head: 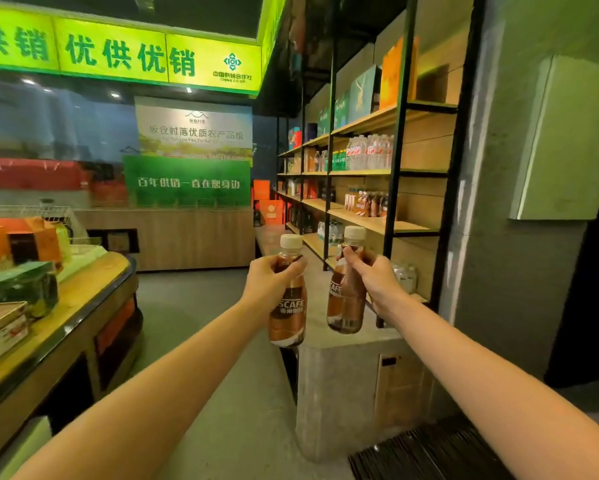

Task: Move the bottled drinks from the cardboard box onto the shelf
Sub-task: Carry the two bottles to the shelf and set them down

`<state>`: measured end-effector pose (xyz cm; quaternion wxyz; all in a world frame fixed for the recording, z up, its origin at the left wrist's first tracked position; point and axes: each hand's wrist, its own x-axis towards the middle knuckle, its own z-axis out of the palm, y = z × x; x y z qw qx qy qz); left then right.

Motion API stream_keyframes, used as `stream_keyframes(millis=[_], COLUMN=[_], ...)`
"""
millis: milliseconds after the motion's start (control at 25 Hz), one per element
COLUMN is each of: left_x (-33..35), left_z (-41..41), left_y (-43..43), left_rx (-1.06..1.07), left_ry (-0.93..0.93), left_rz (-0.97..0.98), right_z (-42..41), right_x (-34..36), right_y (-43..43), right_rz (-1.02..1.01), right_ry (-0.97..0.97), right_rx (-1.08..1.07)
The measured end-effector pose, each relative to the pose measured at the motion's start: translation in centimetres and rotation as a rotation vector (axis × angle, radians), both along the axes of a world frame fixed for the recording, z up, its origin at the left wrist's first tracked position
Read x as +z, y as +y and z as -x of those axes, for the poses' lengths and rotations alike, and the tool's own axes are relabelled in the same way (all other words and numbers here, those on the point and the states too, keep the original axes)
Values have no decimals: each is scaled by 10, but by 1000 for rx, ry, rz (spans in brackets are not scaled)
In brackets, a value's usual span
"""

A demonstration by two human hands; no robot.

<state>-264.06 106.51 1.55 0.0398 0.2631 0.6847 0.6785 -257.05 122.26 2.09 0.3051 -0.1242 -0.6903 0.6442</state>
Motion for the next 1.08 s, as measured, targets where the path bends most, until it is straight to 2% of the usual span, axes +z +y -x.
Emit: stream_keyframes(millis=[360,600,840,1080], left_x=[23,15,9,30], left_z=[255,418,596,787], left_y=[49,90,142,221], left_rx=[144,202,121,-39], left_ry=[47,9,19,87], left_rz=[-19,-37,-49,4], right_z=[296,472,633,782], right_x=[17,17,2,17], right_y=[56,102,153,222], right_rz=[-58,-79,-79,-82], right_ry=[80,33,41,37], right_rx=[166,182,135,-28])
